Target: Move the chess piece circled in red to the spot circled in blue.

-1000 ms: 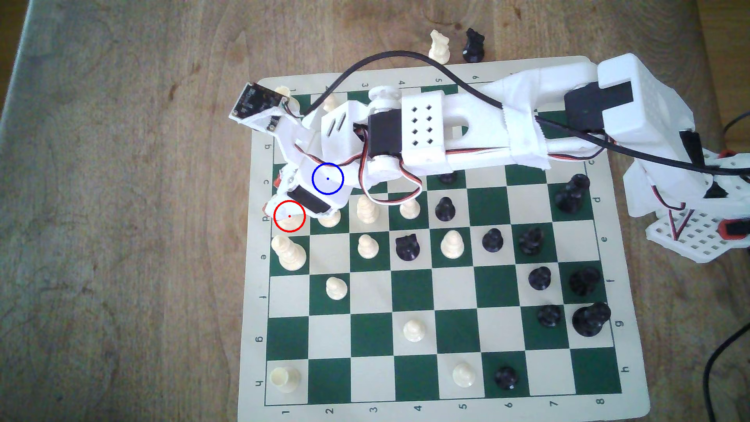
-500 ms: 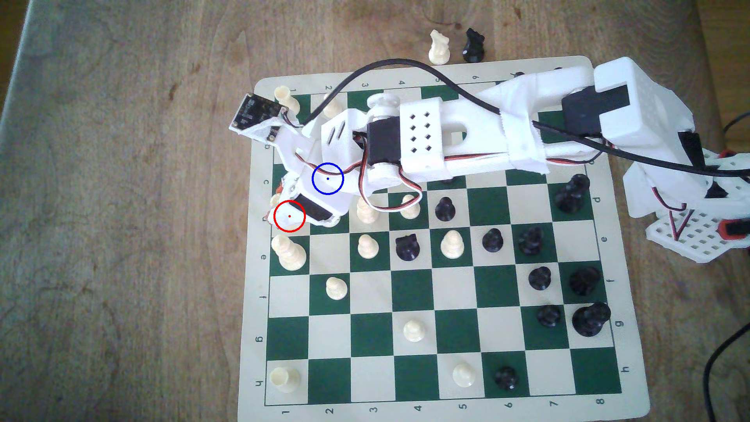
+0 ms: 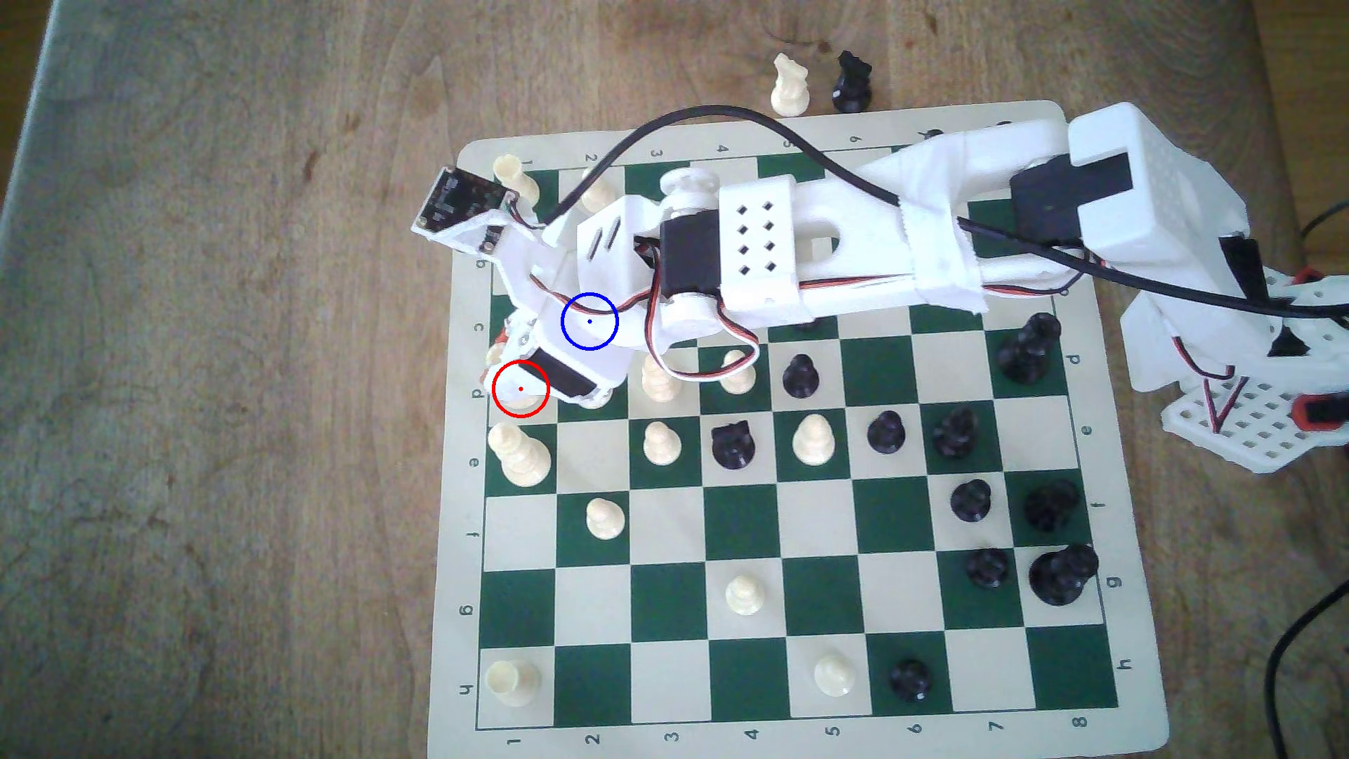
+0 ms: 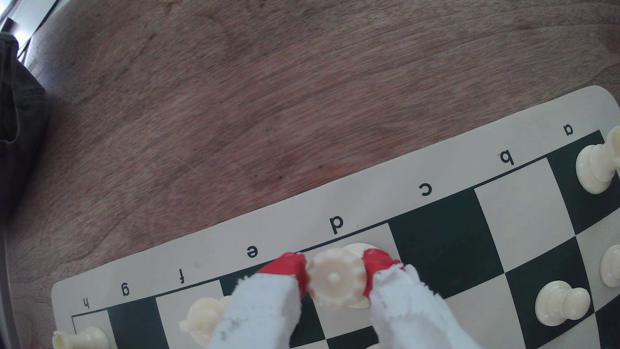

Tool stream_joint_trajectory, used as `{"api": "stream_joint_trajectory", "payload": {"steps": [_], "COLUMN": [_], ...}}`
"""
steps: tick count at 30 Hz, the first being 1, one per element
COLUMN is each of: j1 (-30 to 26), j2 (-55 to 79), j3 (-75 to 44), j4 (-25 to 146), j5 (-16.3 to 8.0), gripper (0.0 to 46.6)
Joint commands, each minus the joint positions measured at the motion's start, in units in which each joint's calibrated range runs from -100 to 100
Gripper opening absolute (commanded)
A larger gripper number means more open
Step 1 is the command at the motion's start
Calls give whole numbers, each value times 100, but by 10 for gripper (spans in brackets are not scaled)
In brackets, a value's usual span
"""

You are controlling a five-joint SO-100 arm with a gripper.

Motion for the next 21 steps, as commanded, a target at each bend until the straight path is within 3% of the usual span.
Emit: {"api": "stream_joint_trajectory", "payload": {"steps": [1, 9, 10, 21], "j1": [-54, 24, 24, 306], "j2": [-406, -1417, -1816, -3123], "j3": [-545, -64, 534, 2755], "j4": [-130, -212, -498, -1211], "j5": [29, 225, 317, 557], "gripper": [3, 3, 3, 3]}}
